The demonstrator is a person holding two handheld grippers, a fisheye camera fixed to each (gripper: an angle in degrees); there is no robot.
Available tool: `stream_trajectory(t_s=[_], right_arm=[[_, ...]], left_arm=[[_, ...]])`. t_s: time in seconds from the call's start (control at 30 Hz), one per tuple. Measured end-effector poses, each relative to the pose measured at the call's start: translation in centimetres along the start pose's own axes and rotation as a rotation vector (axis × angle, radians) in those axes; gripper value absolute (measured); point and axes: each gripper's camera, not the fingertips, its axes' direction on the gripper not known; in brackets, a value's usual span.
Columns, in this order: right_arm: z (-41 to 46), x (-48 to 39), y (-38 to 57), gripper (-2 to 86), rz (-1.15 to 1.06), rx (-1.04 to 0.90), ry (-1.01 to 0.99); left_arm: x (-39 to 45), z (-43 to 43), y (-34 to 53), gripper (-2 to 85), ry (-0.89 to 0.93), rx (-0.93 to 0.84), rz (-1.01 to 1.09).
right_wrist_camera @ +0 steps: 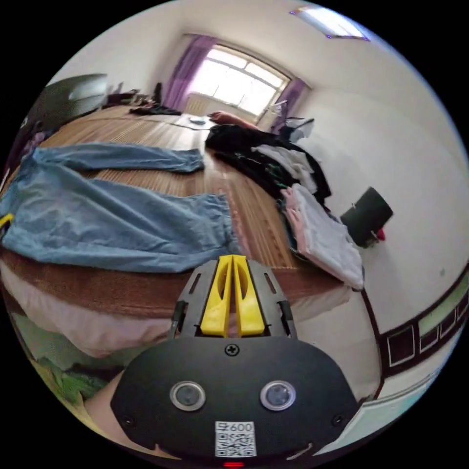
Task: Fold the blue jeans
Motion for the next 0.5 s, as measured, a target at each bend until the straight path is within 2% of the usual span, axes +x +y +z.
stream_trajectory(t_s=[0.07, 0.17, 0.27, 0.33, 0.47, 0.5], right_arm=[[-0.8, 1.9, 0.2, -0.8, 0.098, 0.031, 0.007], [-3.2, 1.8, -0.6, -0.8, 0.144, 0.123, -0.250], [-5.0, -3.4, -3.3, -0.9, 0.001, 0.088, -0.556], [-7.3, -9.6, -5.2, -0.9, -0.184, 0.069, -0.806], [-8.8, -17.7, -5.7, -0.9, -0.324, 0.038, -0.930], [-8.0, -19.3, -5.7, -0.9, -0.324, -0.021, -0.983]], left_arm=[[0.0, -0.1, 0.0, 0.3, -0.014, 0.000, 0.007], [-0.2, -0.1, 0.1, 0.2, -0.023, 0.002, 0.012], [-0.3, -0.2, 0.2, 0.2, -0.033, 0.003, 0.018], [-0.3, -0.2, 0.2, 0.1, -0.044, 0.005, 0.025], [-0.3, -0.2, 0.3, 0.1, -0.062, 0.009, 0.035], [-0.3, -0.2, 0.4, 0.2, -0.066, 0.009, 0.036]])
